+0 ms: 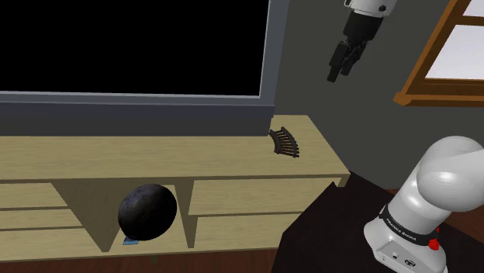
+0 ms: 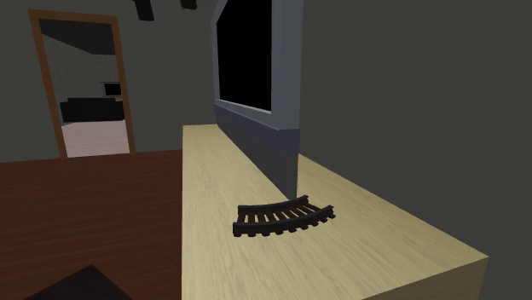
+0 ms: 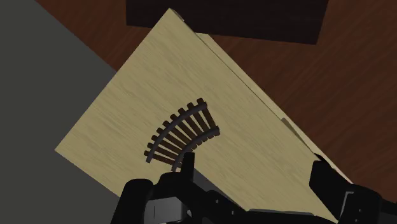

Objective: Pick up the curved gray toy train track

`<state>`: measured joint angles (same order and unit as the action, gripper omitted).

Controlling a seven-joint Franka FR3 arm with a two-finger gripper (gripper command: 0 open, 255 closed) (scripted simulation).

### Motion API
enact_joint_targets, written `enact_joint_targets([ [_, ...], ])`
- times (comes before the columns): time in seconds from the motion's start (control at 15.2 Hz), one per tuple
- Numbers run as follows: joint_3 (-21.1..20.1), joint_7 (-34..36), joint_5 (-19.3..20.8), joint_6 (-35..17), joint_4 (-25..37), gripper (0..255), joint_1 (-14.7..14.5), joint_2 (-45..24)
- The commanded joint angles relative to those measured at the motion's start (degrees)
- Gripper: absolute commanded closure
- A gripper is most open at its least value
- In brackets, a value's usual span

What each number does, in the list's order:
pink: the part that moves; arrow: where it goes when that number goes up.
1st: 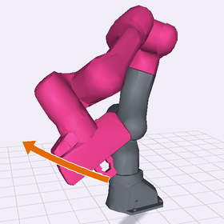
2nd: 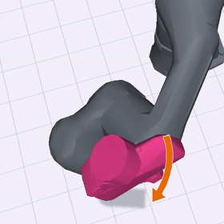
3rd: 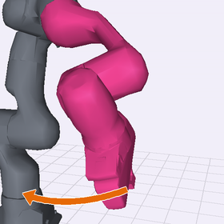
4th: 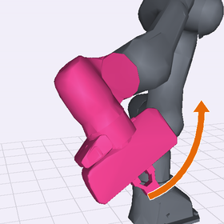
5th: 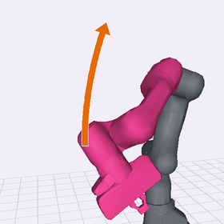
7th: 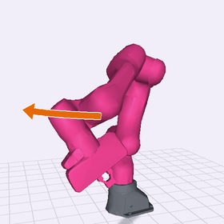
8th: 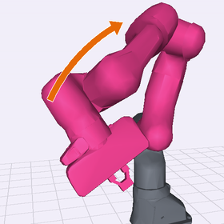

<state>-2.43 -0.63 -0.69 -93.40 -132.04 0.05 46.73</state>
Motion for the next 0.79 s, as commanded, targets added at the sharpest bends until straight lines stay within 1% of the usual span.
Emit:
enact_joint_targets([
  [0.0, 0.0, 0.0, 0.0, 0.0, 0.0, 0, 0.0, 0.0],
  [0.33, -0.52, 5.54, -0.43, -8.46, -4.24, 0, 2.78, -5.65],
  [0.73, -0.92, 12.06, -0.78, -18.55, -7.41, 0, 6.03, -14.29],
])
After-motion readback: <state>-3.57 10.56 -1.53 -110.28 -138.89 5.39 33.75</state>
